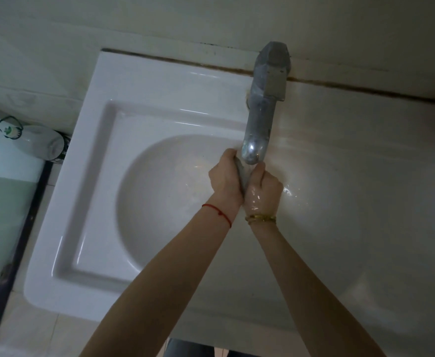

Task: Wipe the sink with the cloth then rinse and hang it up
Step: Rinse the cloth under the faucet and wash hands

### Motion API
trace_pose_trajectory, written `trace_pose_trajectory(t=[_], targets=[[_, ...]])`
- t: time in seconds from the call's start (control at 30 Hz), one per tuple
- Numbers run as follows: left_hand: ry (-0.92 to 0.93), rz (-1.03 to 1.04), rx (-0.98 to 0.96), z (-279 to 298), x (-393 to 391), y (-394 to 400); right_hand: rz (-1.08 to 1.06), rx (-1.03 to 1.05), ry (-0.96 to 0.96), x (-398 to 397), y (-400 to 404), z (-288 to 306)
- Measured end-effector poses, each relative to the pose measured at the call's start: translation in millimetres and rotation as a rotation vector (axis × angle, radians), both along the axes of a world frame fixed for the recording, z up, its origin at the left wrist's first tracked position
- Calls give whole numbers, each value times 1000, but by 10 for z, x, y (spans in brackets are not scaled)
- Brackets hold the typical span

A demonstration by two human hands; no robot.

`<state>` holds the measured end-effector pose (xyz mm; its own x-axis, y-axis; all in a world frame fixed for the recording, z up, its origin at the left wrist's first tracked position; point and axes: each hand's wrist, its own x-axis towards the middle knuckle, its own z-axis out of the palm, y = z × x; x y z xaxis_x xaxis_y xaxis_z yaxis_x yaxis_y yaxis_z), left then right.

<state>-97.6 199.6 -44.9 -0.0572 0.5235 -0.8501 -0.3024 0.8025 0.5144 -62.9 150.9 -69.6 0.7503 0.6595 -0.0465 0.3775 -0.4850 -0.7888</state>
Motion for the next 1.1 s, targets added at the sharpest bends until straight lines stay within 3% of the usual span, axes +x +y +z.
trace_pose_trajectory(t=[0.07, 0.13, 0.3, 0.37, 0.43, 0.53, 0.73, 0.83, 0.97, 1.03, 1.1], targets=[[-125, -35, -27, 27, -31, -19, -22, 68, 16, 51, -64, -20], [-131, -68, -15, 43, -77, -10, -57, 107, 130, 103, -98, -26], [-22, -140, 240, 28, -133, -63, -169, 102, 764, 106, -53, 3], [24, -204, 381, 3, -127, -138, -198, -26, 863, 93, 15, 14], [91, -264, 490, -27, -106, -212, -186, -132, 839, 80, 83, 19], [237, -287, 595, -54, -79, -216, -166, -226, 647, 47, 167, 39], [342, -261, 643, -173, -59, -97, 13, -289, 434, 84, 176, -105], [348, -212, 528, -218, -50, -53, 24, -252, 348, 56, 146, -114], [119, -51, 94, -177, -78, 62, 135, -127, 100, -5, 10, -87], [18, -4, 48, -151, -89, 61, 112, -59, 156, 24, -52, -99], [-31, 13, 136, -111, -105, 15, -41, -43, 402, 80, -52, -80]])
